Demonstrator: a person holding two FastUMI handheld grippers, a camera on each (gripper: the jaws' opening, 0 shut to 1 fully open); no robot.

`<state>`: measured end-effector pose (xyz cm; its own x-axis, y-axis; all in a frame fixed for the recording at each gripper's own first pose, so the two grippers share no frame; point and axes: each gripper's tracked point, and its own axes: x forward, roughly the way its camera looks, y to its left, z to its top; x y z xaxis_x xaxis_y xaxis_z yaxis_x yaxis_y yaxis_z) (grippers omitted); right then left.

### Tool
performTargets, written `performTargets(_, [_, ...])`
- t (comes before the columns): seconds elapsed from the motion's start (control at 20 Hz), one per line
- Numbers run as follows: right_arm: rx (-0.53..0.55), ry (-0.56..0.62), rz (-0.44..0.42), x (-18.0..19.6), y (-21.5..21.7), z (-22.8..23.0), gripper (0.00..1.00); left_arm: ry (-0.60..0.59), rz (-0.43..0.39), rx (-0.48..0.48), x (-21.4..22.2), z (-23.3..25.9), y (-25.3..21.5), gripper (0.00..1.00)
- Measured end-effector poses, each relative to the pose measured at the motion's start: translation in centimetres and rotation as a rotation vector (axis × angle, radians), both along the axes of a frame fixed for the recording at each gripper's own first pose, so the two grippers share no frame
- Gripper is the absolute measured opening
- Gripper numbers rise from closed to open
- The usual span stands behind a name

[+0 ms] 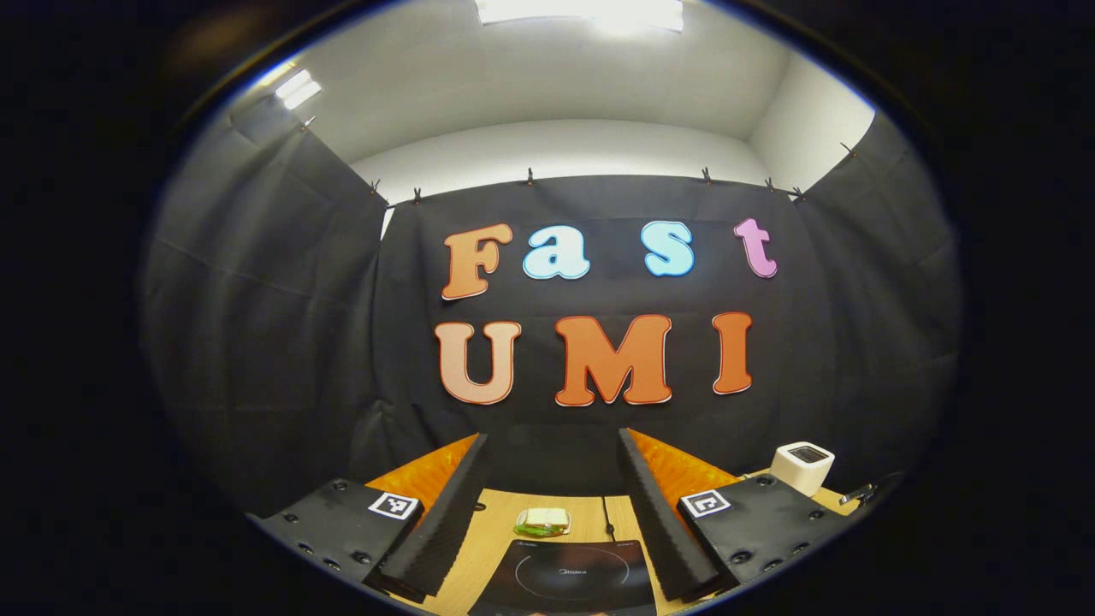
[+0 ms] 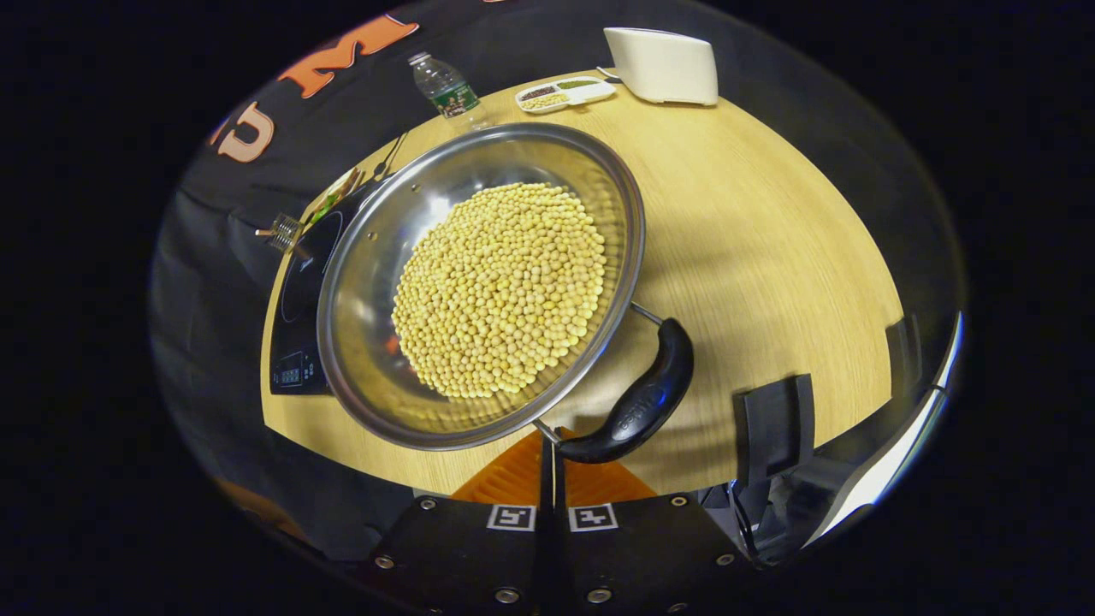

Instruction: First push the handle of the pot to place it horizontally, then grasp the pot with both hands and set it on the induction cooktop.

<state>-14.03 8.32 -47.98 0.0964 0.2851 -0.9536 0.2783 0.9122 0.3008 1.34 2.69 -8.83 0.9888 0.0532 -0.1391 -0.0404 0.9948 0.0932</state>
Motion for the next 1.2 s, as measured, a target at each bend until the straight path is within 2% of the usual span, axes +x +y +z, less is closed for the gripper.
performTargets(0.25, [-0.087,-0.023,-0.030,3.8,-3.6,-0.8,0.00,0.048,-0.026,0.005,0.4,-1.7,-0.1,0.96])
performTargets(0.55, [-0.157,-0.022,-0.043,6.7,-6.7,-1.9,0.00,0.088,-0.042,0.018,1.1,-3.7,-0.1,0.95])
performTargets(0.7, [-0.175,-0.037,-0.053,8.9,-7.9,-2.6,0.00,0.122,-0.071,0.020,1.6,-5.4,-1.0,0.97])
performTargets(0.75, [-0.176,-0.036,-0.053,9.4,-8.1,-2.9,0.00,0.137,-0.082,0.018,1.7,-5.9,-1.2,0.94])
performTargets(0.85, [-0.185,-0.045,-0.050,10.4,-8.5,-3.2,0.00,0.166,-0.101,0.004,1.9,-7.3,-1.6,0.98])
performTargets(1.05, [-0.215,-0.067,-0.037,12.2,-9.2,-3.6,0.00,0.223,-0.106,-0.015,2.5,-10.1,-2.0,0.97])
performTargets(1.2, [-0.182,-0.083,-0.050,13.2,-9.1,-3.2,0.00,0.299,-0.153,-0.024,2.3,-13.7,-3.9,0.98])
